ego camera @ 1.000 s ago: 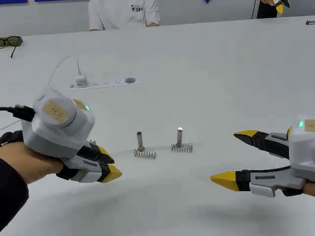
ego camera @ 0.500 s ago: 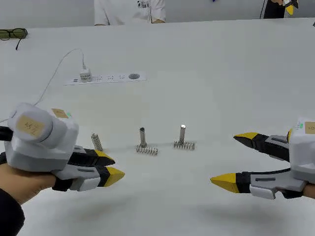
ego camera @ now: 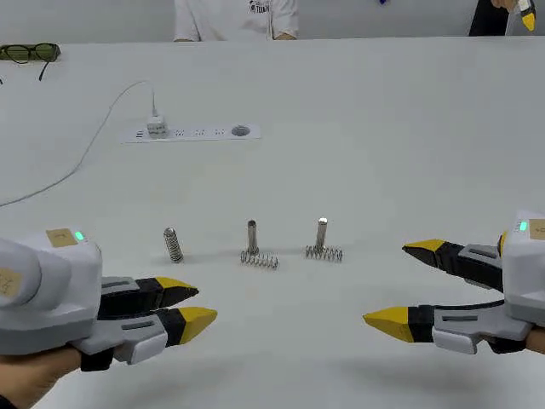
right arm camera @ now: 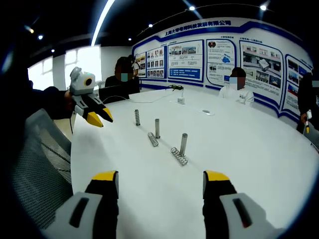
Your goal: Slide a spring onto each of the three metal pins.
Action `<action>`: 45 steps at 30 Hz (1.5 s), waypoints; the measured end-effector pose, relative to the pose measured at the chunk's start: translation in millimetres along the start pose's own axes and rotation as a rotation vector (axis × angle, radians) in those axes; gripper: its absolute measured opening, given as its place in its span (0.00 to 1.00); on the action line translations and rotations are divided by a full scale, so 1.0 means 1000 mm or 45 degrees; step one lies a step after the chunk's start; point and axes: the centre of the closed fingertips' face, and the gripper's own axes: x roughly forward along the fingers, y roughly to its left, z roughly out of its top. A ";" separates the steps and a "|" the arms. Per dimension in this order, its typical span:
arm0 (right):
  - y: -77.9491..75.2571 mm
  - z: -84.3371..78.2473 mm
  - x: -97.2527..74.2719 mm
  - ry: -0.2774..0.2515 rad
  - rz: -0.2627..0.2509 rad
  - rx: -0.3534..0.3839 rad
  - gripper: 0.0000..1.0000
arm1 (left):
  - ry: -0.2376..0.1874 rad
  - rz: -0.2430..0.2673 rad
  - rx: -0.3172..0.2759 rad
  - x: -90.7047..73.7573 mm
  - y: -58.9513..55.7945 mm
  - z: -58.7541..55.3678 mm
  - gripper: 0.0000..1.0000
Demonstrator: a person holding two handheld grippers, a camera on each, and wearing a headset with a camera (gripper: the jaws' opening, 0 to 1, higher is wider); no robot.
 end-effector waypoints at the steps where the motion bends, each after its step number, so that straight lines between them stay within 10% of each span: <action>1: 0.001 0.000 0.001 0.003 0.007 -0.003 0.69 | -0.010 0.007 0.001 -0.001 0.000 -0.001 0.24; 16: 0.008 0.011 0.016 0.021 0.100 -0.067 0.64 | -0.117 0.035 -0.044 -0.007 -0.002 0.007 0.29; 45: 0.013 0.036 0.089 0.088 0.169 -0.192 0.32 | -0.115 -0.001 -0.038 -0.003 -0.007 0.006 0.40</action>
